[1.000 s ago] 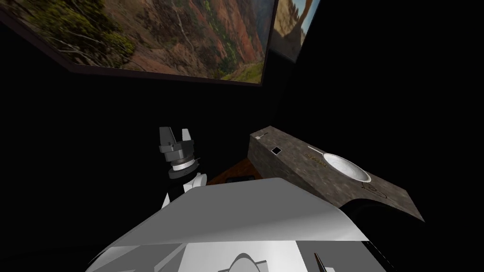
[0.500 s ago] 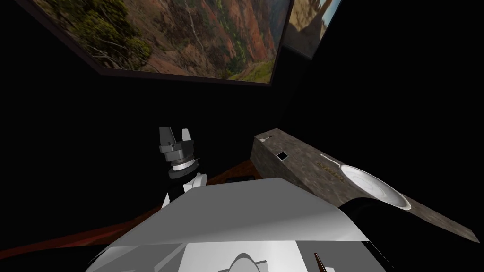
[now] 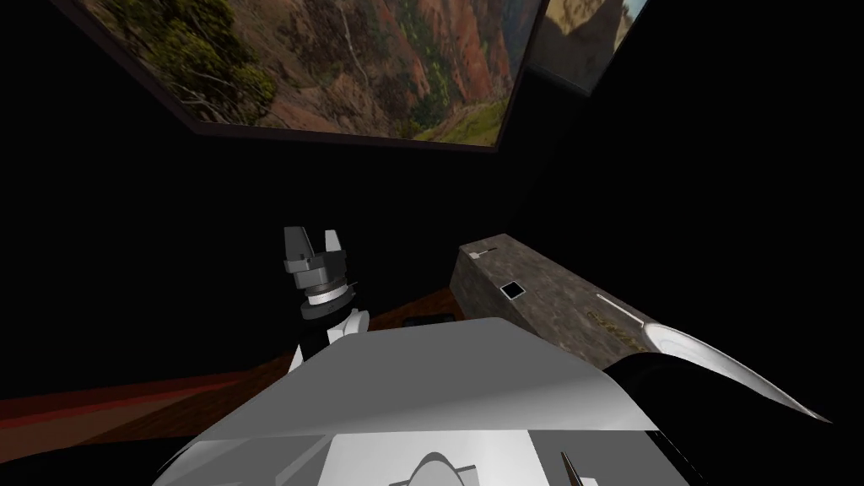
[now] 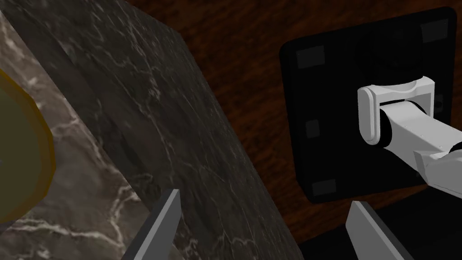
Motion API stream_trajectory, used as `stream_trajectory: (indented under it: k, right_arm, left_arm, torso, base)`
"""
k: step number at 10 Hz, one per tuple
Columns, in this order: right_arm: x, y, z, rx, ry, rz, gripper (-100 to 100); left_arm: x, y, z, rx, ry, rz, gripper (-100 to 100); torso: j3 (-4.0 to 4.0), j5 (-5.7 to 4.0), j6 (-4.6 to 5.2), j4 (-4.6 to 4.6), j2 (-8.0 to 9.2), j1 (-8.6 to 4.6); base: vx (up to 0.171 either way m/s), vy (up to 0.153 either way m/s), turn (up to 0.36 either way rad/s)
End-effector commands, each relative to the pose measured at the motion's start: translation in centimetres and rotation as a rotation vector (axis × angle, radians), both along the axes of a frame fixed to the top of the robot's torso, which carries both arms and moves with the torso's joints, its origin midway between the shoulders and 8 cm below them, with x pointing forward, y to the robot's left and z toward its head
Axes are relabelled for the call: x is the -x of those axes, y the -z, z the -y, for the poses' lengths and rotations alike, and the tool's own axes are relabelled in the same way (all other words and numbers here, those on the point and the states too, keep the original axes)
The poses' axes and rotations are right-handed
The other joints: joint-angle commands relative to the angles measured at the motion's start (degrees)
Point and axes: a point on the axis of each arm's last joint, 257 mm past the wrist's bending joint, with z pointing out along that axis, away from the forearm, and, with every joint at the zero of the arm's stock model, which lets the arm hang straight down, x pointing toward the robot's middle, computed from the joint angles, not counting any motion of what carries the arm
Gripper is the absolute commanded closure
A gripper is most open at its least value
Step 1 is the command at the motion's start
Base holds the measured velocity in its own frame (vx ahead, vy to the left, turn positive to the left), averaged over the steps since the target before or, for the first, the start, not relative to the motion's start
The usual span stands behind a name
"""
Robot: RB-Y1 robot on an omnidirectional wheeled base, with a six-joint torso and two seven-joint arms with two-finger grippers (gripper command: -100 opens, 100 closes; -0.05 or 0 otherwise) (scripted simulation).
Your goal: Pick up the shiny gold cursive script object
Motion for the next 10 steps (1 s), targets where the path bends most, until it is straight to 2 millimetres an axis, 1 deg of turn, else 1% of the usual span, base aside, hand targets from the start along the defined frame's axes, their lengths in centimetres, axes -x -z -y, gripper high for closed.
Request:
stream_trajectory:
  k: [1, 2, 3, 4, 5, 6, 7, 9, 10]
  right_arm:
    - [0.1, -1.2, 2.9, 0.052, -0.043, -0.018, -100]
    - [-0.3, -2.2, 5.5, 0.096, -0.077, -0.025, -100]
    - [-0.9, -2.9, 7.8, 0.136, -0.105, -0.023, -100]
    - [-0.9, -2.9, 7.8, 0.136, -0.105, -0.023, -100]
    - [-1.7, -3.5, 9.6, 0.169, -0.129, -0.016, -100]
    - [-2.5, -3.9, 11.1, 0.197, -0.147, -0.004, -100]
    - [-3.4, -4.1, 12.3, 0.219, -0.16, 0.009, -100]
    - [-4.8, -3.9, 13.4, 0.241, -0.172, 0.041, -100]
    - [-5.7, -3.2, 13.2, 0.238, -0.168, 0.069, -100]
  left_arm:
    - [0.0, 0.0, 0.0, 0.0, 0.0, 0.0, 0]
    - [0.0, 0.0, 0.0, 0.0, 0.0, 0.0, 0]
    - [0.0, 0.0, 0.0, 0.0, 0.0, 0.0, 0]
    - [0.0, 0.0, 0.0, 0.0, 0.0, 0.0, 0]
    - [0.0, 0.0, 0.0, 0.0, 0.0, 0.0, 0]
    - [0.0, 0.0, 0.0, 0.0, 0.0, 0.0, 0]
    - [0.0, 0.0, 0.0, 0.0, 0.0, 0.0, 0]
    - [0.0, 0.0, 0.0, 0.0, 0.0, 0.0, 0]
    - [0.0, 0.0, 0.0, 0.0, 0.0, 0.0, 0]
  torso:
    - [0.0, 0.0, 0.0, 0.0, 0.0, 0.0]
    - [-0.05, 0.01, -0.12, -0.03, -0.09, -0.09]
    - [-0.13, -0.04, -0.14, -0.06, -0.23, -0.27]
    - [-0.21, -0.09, -0.12, -0.09, -0.35, -0.55]
    - [-0.16, -0.14, -0.01, -0.06, -0.27, -0.52]
    - [-0.11, -0.1, -0.06, -0.04, -0.2, -0.41]
    - [-0.13, -0.09, -0.1, -0.05, -0.21, -0.45]
    - [-0.11, -0.15, -0.05, -0.04, -0.19, -0.59]
    - [-0.06, -0.15, -0.02, -0.02, -0.1, -0.56]
  base:
    - [0.051, -0.057, 0.278]
    - [0.084, -0.108, 0.491]
    - [0.101, -0.191, 0.387]
    - [0.076, -0.176, 0.1]
    - [0.053, -0.133, 0.158]
    - [0.054, -0.156, 0.33]
    - [0.061, -0.205, 0.257]
    - [0.025, -0.194, 0.204]
    - [0.014, -0.186, 0.145]
